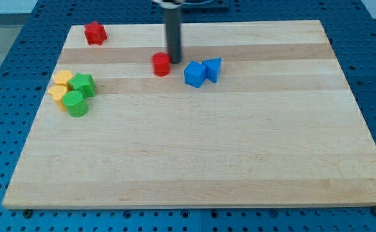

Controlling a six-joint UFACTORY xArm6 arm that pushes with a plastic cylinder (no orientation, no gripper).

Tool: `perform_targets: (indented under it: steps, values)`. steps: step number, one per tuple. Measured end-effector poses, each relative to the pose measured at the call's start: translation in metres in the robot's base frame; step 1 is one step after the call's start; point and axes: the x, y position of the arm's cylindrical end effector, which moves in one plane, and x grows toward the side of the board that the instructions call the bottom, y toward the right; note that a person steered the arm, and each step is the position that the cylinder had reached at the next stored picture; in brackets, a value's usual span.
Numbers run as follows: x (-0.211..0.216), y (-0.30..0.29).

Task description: Slide the red circle to the red star

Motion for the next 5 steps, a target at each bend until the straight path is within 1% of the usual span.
perform_targets:
  steps: [1,2,3,4,5]
  values:
    - [-0.005,-0.005]
    - [0.005,0.027]
    - [0.034,0.032]
    - [0.055,0.008]
    - [0.028,-0.045]
